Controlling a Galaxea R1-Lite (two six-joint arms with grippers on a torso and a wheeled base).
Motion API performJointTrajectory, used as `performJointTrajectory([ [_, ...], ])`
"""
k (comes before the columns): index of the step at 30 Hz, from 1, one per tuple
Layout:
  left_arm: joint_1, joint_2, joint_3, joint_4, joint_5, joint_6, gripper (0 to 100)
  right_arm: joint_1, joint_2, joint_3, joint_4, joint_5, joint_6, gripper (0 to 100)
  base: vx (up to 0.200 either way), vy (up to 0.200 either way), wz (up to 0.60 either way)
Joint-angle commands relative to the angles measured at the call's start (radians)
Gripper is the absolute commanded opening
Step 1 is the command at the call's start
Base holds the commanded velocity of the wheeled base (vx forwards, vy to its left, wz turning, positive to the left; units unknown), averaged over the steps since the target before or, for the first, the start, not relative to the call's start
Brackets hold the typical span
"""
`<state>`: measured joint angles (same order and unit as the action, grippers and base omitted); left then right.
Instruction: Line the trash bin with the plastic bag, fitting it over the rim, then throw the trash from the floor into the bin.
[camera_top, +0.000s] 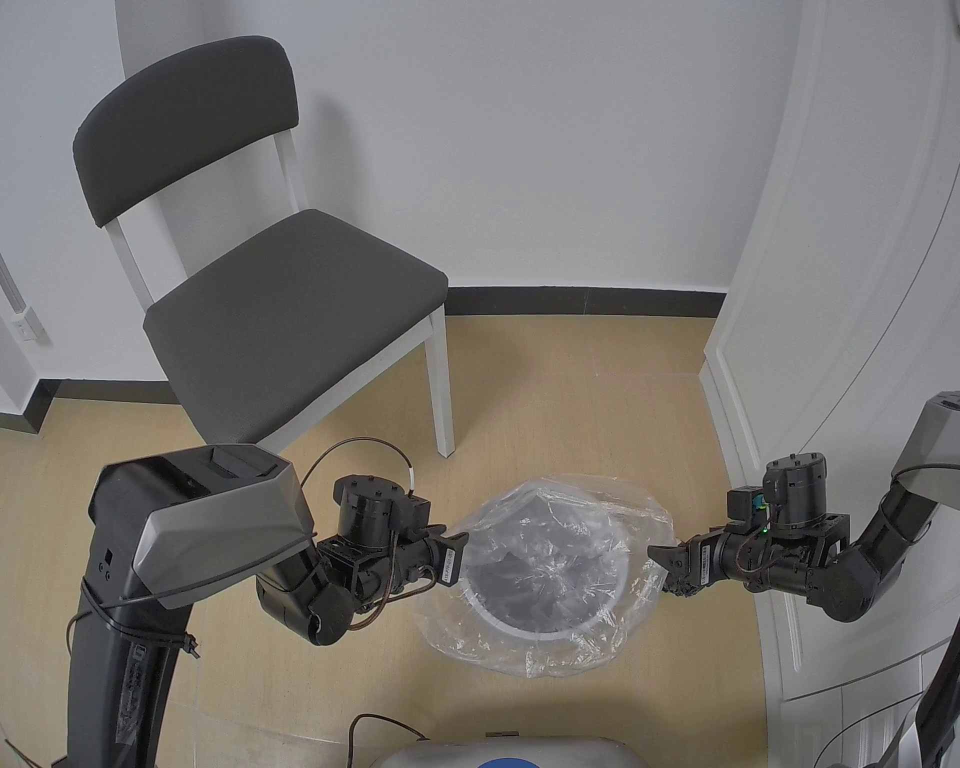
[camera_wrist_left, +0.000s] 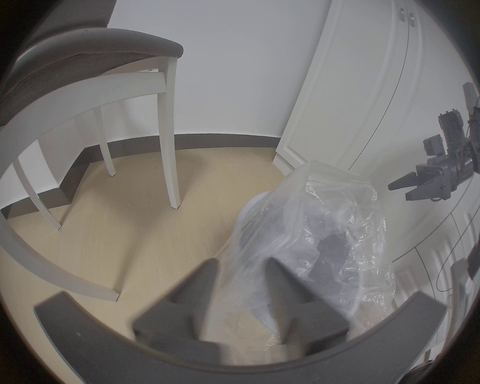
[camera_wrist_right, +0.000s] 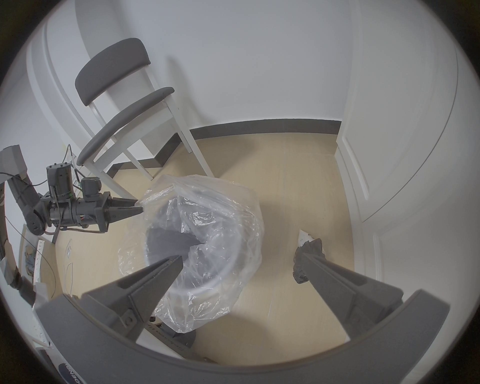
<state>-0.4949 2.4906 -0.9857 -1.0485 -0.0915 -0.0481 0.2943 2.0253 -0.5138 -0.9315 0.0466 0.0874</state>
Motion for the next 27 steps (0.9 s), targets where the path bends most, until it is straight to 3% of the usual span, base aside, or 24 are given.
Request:
performJointTrajectory([
  [1,-0.002,0.008,-0.019,0.001,-0.001,-0.001,0,-0.001,-0.013,0.003,0.0,0.001,0.0,100,0.0,0.0,0.0],
  [5,-0.002,0.007,-0.047,-0.001,0.001,-0.004,0,0.0,-0.007,0.003,0.0,0.001,0.0,100,0.0,0.0,0.0],
  [11,-0.001,0.024,-0.197,0.035,0.01,-0.01,0,0.0,0.021,-0.006,-0.003,0.001,0.0,100,0.0,0.0,0.0],
  [15,0.01,0.057,-0.33,0.151,0.018,-0.015,0,0.0,0.042,-0.012,-0.009,0.001,0.003,100,0.0,0.0,0.0],
  [26,0.013,0.148,-0.518,0.206,0.041,-0.065,0,0.0,0.105,-0.011,-0.127,-0.004,0.009,100,0.0,0.0,0.0],
  [27,0.012,0.151,-0.518,0.206,0.041,-0.065,100,0.0,0.112,-0.011,-0.135,-0.007,0.009,100,0.0,0.0,0.0],
])
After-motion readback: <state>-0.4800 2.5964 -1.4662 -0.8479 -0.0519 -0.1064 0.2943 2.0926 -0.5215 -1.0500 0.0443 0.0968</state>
